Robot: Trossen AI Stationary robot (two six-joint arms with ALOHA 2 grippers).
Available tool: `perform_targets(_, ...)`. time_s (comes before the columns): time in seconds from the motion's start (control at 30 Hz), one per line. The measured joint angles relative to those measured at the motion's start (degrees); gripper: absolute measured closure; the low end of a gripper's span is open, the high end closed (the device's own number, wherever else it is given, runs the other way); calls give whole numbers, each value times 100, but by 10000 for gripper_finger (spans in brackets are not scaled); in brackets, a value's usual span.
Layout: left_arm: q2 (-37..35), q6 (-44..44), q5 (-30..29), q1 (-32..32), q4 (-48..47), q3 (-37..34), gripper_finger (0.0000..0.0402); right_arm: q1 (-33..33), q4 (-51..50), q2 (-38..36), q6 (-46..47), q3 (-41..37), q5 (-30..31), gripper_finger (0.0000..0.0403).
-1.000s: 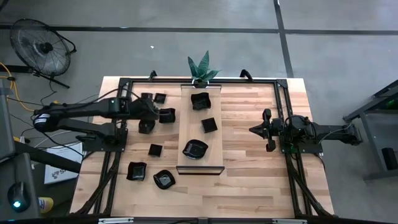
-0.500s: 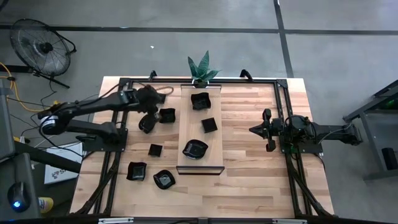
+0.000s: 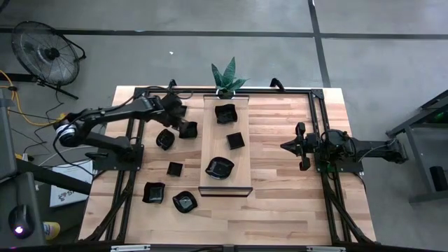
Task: Pick & Place Mini shaped plates
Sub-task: Stack the black distorted square plate on top of the black distorted square plate on the shelf
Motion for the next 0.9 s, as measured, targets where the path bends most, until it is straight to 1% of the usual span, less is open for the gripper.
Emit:
perform_targets(0.27,390,-862,74,-6,22,2,302,0,-2,0,0,0,2,391)
perform_targets(0.4,421,-1021,68,-11,24,2,302,-2,-1,-1,0,1,2,391)
perform_targets(0.57,421,-1307,-156,-13,8,-4,302,0,-2,0,0,0,0,391)
perform_targets(0.73,421,-1497,-13,-13,201,-146,302,-1,-1,-1,0,0,0,391)
perform_targets(0.9,423,-1655,4,-13,462,-392,302,0,0,0,0,0,2,391)
